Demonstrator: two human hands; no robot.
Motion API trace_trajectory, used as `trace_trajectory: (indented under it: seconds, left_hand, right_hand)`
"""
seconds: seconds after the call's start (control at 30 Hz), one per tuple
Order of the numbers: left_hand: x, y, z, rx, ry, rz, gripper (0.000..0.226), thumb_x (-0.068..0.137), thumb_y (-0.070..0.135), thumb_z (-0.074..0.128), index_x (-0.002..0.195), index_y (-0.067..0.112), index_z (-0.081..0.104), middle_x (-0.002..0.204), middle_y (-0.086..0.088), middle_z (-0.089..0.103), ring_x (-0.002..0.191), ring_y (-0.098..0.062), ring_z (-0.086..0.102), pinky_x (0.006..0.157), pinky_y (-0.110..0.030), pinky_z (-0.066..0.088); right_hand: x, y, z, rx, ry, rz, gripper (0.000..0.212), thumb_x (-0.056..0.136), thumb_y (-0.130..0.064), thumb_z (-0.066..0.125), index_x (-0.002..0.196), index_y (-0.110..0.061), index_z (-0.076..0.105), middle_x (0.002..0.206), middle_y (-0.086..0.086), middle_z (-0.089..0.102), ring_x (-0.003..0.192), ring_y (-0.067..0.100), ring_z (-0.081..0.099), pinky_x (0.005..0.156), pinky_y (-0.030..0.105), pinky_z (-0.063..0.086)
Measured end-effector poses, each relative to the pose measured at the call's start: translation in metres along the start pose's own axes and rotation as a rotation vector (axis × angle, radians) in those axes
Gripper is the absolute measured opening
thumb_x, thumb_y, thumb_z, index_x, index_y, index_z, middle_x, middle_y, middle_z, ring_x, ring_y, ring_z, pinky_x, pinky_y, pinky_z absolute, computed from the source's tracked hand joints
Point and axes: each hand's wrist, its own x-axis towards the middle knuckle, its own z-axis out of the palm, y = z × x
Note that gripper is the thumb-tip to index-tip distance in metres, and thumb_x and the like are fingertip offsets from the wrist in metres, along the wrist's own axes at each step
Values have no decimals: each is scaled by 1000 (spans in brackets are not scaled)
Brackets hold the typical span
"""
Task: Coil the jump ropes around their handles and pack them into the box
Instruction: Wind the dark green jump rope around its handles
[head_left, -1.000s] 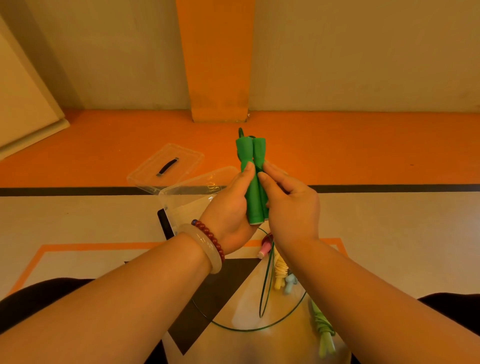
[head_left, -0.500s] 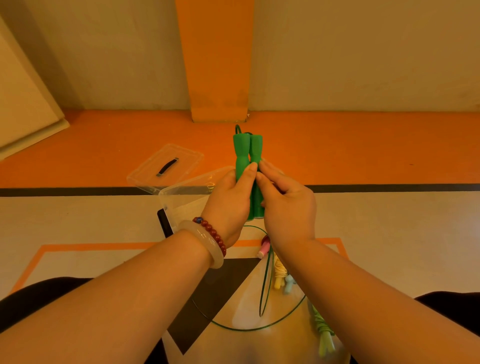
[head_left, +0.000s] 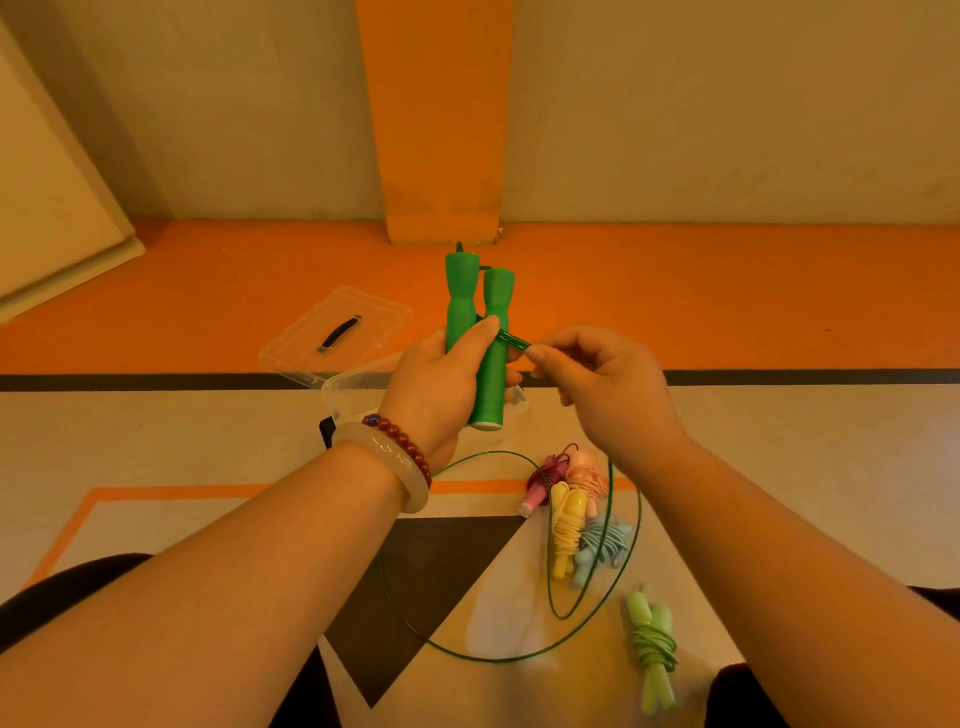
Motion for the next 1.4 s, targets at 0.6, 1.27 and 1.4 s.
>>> trace_trajectory:
  seconds: [0.6, 1.27, 1.4]
  left_hand:
    - [-6, 12, -10, -234, -351, -277, 25, 90, 18, 52, 111, 5, 57, 85, -10, 71, 75, -19, 72, 66, -34, 61]
    - [-3, 18, -32, 361, -754, -372, 37, 80, 18, 51, 111, 0, 48, 78, -6, 69, 50, -11, 52, 44, -21, 43]
    - [-2, 21, -35, 391, -832, -416, 30, 81, 16, 49, 104, -3, 51, 67, -4, 68, 46, -9, 52, 44, -20, 43]
  right_hand:
    - [4, 43, -28, -23, -205, 164, 35, 78, -55, 51, 71, -24, 65, 66, 10, 42, 64, 20, 36, 62, 33, 30]
    - [23, 56, -60, -247, -393, 180, 45, 82, -53, 51, 56, -17, 49, 51, -9, 45, 51, 4, 40, 62, 28, 34]
    - [23, 51, -65, -311, -356, 207, 49, 95, -42, 48, 57, -12, 46, 40, -10, 36, 37, 3, 31, 47, 17, 27]
